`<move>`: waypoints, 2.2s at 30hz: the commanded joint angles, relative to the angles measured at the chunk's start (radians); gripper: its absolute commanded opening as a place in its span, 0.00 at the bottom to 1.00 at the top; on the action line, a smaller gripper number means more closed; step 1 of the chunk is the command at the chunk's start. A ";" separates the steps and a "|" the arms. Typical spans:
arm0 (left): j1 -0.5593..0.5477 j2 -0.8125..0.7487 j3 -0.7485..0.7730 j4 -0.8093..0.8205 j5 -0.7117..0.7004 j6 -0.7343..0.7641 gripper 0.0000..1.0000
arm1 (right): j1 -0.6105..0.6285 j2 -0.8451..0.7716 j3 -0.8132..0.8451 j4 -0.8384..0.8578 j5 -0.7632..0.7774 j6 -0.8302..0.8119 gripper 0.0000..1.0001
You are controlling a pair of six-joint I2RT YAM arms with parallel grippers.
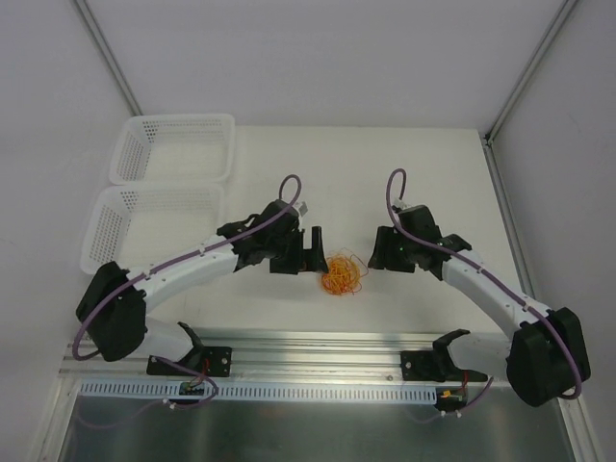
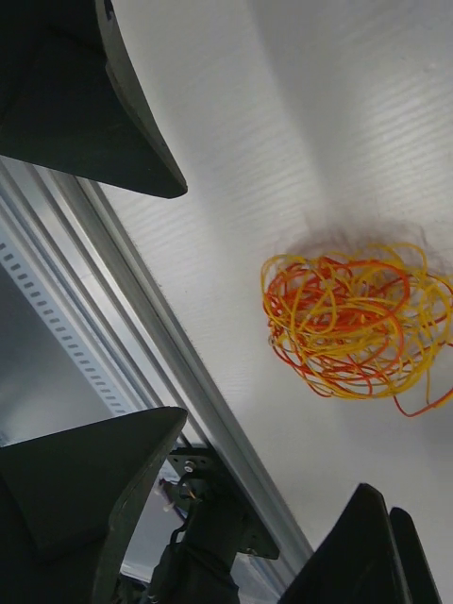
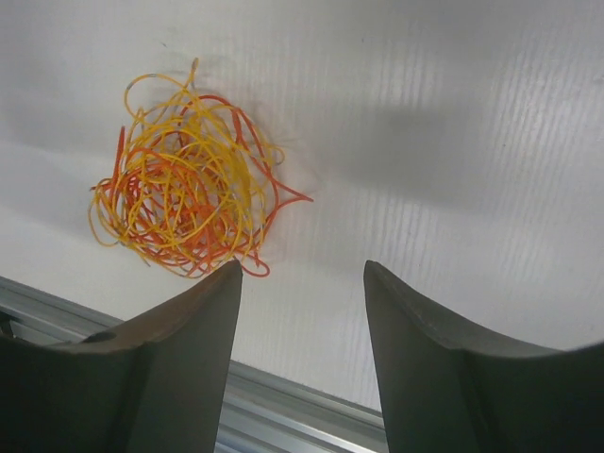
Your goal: Untangle the cables
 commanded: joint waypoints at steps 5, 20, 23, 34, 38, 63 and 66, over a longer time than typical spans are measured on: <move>-0.098 0.258 0.203 0.039 -0.085 -0.019 0.88 | -0.040 0.110 -0.031 0.199 -0.137 -0.011 0.55; -0.107 0.435 0.255 0.039 -0.162 -0.010 0.41 | -0.039 0.252 -0.102 0.406 -0.180 -0.007 0.45; -0.106 0.441 0.240 0.039 -0.180 -0.010 0.25 | -0.039 0.267 -0.106 0.429 -0.183 -0.010 0.38; -0.047 0.352 0.121 0.028 -0.286 -0.051 0.00 | -0.040 0.102 -0.001 0.099 -0.142 -0.093 0.01; 0.037 0.282 0.038 0.022 -0.302 -0.082 0.00 | -0.063 -0.018 0.107 -0.089 -0.085 -0.143 0.01; 0.140 0.071 -0.131 -0.035 -0.355 -0.113 0.00 | -0.376 -0.320 0.752 -0.371 0.041 -0.140 0.01; 0.143 0.076 -0.145 -0.042 -0.372 -0.120 0.00 | -0.376 -0.311 0.849 -0.380 0.064 -0.143 0.01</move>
